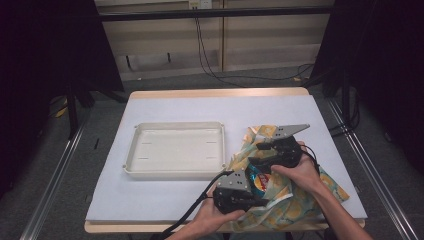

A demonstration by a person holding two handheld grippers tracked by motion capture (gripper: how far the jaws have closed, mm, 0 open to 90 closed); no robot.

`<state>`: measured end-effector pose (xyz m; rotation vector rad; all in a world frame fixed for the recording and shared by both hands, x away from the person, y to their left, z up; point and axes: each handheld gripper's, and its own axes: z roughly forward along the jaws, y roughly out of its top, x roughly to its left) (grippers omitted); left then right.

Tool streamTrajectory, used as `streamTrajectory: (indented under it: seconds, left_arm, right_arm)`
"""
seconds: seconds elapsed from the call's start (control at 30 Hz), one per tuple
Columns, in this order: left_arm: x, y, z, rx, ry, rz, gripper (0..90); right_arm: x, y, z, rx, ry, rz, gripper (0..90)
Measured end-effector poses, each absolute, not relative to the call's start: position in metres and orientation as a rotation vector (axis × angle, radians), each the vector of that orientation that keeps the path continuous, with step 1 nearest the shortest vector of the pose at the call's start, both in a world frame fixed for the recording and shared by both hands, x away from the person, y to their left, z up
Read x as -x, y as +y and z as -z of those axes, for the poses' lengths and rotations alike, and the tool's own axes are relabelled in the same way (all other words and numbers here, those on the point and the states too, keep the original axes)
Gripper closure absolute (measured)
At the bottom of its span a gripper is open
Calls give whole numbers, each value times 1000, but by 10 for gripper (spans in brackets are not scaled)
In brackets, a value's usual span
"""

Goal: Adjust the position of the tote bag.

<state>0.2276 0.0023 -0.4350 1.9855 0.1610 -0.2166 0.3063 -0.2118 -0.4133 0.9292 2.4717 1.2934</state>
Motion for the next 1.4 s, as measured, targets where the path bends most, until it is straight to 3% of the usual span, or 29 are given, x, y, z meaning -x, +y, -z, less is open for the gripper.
streamTrajectory:
  seconds: [0.17, 0.27, 0.4, 0.53, 0.9, 0.97, 1.1, 1.27, 1.4]
  left_arm:
    - [-215, -3, 430, -2009, 98, 208, 900]
    - [-210, -5, 430, -2010, 79, 215, 900]
    - [-203, -8, 433, -2021, 52, 227, 900]
    - [-194, -12, 437, -2052, 11, 241, 900]
    - [-198, -3, 469, -2135, 82, 274, 860]
    - [-202, 0, 476, -2135, 96, 294, 844]
    - [-203, 5, 470, -2113, 114, 287, 739]
    - [-204, 14, 459, -2104, 113, 258, 659]
    - [-211, 22, 456, -2073, 155, 235, 656]
  right_arm:
    - [-319, -211, 425, -973, 2520, -1210, 385]
    - [-321, -210, 429, -1006, 2529, -1156, 481]
    - [-325, -212, 432, -1041, 2520, -1107, 661]
    - [-330, -215, 434, -1072, 2502, -1101, 900]
    - [-330, -232, 431, -1137, 2384, -1164, 897]
    - [-327, -233, 430, -1124, 2386, -1186, 786]
    - [-318, -233, 421, -1092, 2382, -1228, 683]
    - [-302, -231, 411, -1041, 2377, -1286, 641]
    - [-292, -221, 409, -977, 2453, -1320, 599]
